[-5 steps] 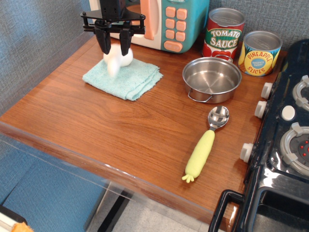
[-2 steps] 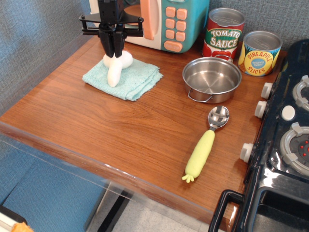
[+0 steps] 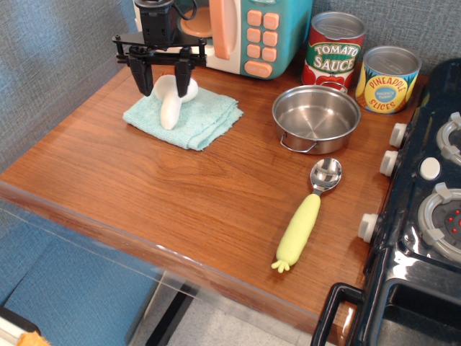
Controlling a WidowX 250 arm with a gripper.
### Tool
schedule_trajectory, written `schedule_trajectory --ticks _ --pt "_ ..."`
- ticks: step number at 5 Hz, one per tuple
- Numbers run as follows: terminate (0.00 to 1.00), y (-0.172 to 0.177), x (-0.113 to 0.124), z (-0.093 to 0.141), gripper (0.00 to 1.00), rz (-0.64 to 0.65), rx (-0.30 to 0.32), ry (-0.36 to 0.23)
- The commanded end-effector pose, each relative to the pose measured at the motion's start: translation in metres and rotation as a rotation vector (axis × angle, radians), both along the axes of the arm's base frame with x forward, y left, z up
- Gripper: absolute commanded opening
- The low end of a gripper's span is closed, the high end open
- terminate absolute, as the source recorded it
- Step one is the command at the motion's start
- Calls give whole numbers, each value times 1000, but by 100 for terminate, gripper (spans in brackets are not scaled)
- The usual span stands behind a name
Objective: Move the mushroom to the left of the spoon.
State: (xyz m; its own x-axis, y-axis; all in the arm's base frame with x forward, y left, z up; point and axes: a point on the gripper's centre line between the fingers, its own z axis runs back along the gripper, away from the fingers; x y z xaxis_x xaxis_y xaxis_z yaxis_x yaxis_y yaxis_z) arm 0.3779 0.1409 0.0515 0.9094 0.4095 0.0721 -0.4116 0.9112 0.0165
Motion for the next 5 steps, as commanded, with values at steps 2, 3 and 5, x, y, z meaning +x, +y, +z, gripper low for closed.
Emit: schedule_trajectory --ticks 2,3,5 --pt "0 -1 -1 2 100 -8 21 5" --pt "0 -4 0 5 0 -13 32 0" --pt "0 -33 -9 49 0 -86 59 -83"
